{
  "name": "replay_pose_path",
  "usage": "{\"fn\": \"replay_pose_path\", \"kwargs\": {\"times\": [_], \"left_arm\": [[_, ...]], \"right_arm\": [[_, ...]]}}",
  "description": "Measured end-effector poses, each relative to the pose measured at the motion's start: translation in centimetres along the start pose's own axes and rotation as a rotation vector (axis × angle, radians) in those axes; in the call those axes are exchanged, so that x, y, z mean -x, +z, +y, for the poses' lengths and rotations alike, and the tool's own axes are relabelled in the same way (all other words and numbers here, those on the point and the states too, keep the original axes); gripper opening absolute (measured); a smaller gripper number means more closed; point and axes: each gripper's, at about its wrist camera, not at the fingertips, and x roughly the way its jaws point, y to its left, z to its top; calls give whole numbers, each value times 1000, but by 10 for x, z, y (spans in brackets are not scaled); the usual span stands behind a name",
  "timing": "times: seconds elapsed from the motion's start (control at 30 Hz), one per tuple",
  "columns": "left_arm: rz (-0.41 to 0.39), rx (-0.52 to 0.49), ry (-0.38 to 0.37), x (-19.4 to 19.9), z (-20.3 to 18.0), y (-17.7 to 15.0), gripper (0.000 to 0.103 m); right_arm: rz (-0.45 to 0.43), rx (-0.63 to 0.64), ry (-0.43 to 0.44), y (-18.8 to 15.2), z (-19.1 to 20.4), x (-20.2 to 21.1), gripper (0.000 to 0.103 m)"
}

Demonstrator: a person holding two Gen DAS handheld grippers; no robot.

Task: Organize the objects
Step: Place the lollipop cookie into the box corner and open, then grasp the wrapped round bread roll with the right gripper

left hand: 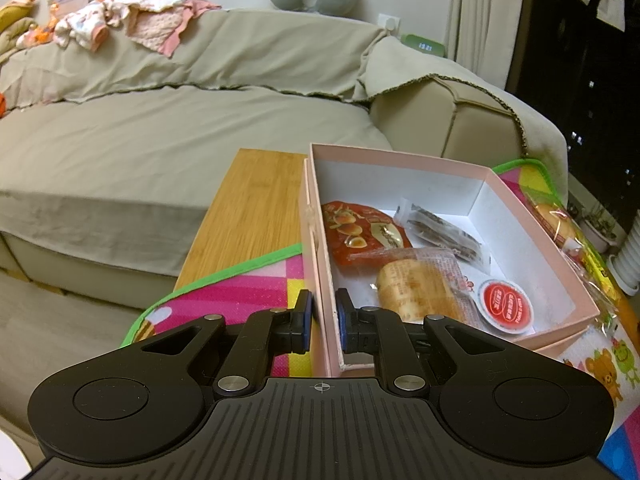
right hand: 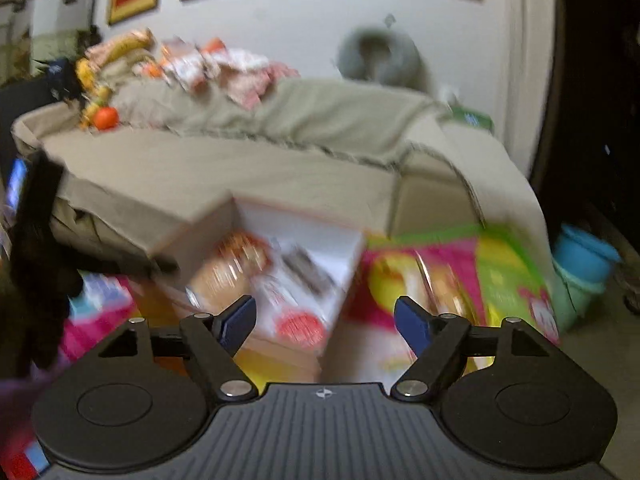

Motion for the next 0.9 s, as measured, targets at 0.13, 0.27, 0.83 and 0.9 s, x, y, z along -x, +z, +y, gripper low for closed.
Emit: {"fn": "replay_pose_path", "kwargs": {"times": [0.13,0.27,0.83,0.9], "left_arm": [[1,-3,2,0,0,0,14],[0,-5,6,0,0,-2,14],[3,-16,11,1,-3,-2,14],[3,-16,12,1,-3,-2,14]], "right_arm": [[75,-61,-65,-31,-19,-1,83],[120,-123,-139,-51,-41,1,84],[152,-204,-216,-69,-64,-6,89],[151,-192,-221,-67,-64,-8,89]]}}
